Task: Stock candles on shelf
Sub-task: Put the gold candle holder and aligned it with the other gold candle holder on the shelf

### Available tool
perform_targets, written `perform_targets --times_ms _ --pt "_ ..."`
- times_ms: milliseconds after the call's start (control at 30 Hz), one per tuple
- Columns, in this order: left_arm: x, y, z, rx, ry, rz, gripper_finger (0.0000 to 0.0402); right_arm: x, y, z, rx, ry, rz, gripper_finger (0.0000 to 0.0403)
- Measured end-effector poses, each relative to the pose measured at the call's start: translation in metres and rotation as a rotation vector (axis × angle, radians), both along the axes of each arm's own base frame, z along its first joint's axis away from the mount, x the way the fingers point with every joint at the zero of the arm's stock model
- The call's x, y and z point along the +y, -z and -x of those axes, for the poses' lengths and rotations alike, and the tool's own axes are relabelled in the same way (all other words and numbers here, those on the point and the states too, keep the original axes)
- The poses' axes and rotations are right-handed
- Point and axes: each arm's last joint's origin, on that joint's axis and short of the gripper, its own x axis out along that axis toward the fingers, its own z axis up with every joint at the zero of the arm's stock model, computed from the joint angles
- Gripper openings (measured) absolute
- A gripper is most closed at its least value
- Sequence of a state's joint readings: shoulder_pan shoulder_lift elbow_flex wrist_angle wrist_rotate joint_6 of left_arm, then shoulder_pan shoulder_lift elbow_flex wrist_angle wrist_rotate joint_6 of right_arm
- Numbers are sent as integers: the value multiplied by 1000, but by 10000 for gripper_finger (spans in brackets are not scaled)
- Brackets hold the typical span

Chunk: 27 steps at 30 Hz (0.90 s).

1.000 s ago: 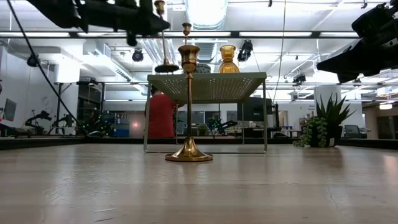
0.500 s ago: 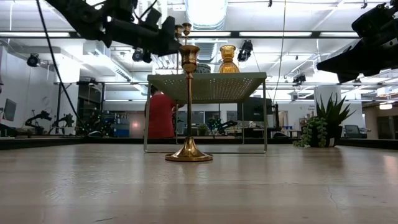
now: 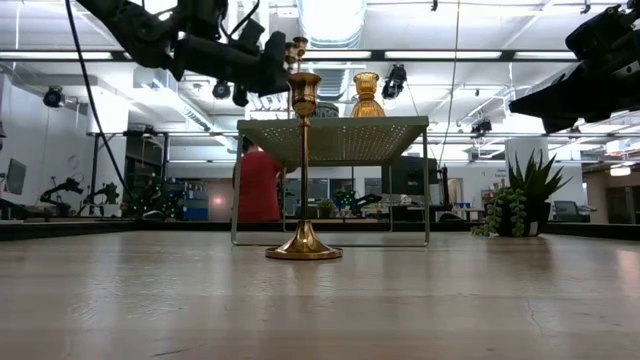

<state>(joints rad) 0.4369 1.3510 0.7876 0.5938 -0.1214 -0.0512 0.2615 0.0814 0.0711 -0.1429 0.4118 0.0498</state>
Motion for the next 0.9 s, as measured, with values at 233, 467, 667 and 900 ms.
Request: perform_targets --times_ms 233,467,667,900 --pt "-2 2 -1 5 14 18 44 0 0 0 0 1 -1 8" --pt "-2 5 -1 21 17 45 46 0 0 0 0 0 0 8" --pt "-3 6 -1 34 41 60 66 0 0 0 0 1 -1 8" --pt "-7 5 5 73 59 81 130 0 0 0 0 0 0 8"
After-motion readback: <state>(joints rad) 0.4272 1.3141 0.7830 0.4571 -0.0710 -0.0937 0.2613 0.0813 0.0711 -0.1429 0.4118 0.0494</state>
